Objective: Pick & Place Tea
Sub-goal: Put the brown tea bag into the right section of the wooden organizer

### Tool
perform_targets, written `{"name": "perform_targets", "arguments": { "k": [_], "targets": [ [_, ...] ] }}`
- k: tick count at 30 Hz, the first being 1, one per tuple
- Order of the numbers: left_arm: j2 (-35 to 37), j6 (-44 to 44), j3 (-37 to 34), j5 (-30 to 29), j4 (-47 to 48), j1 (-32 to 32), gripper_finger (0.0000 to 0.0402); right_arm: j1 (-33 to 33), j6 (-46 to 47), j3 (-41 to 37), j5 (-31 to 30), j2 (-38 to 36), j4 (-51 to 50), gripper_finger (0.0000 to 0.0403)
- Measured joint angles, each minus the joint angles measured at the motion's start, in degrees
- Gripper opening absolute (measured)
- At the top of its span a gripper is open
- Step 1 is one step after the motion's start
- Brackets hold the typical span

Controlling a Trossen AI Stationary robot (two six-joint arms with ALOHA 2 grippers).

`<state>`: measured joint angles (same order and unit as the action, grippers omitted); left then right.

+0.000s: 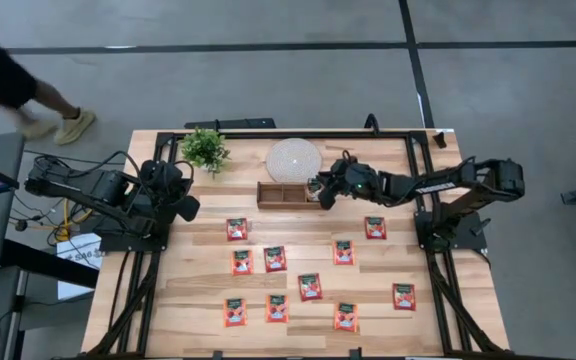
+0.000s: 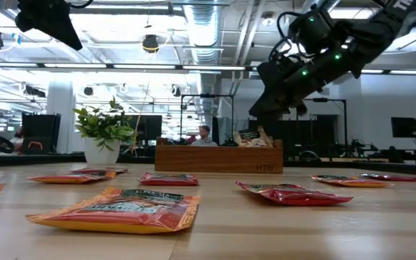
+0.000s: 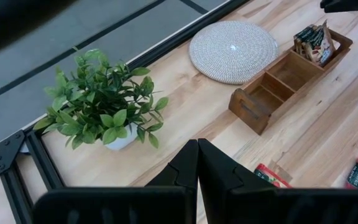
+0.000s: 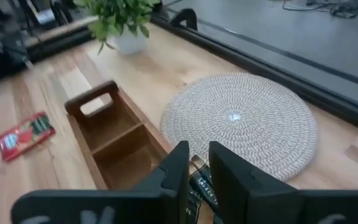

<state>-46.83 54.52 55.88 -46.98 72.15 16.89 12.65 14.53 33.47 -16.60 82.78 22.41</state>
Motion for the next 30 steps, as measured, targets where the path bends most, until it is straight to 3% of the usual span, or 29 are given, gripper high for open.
{"name": "perform_targets", "arguments": {
  "k": [30],
  "targets": [
    [0.0, -0.04, 0.0, -0.12, -0.8, 0.0, 0.0, 0.0, 2.0, 1.71, 3.01, -0.02, -12.66, 0.0049]
  ]
}}
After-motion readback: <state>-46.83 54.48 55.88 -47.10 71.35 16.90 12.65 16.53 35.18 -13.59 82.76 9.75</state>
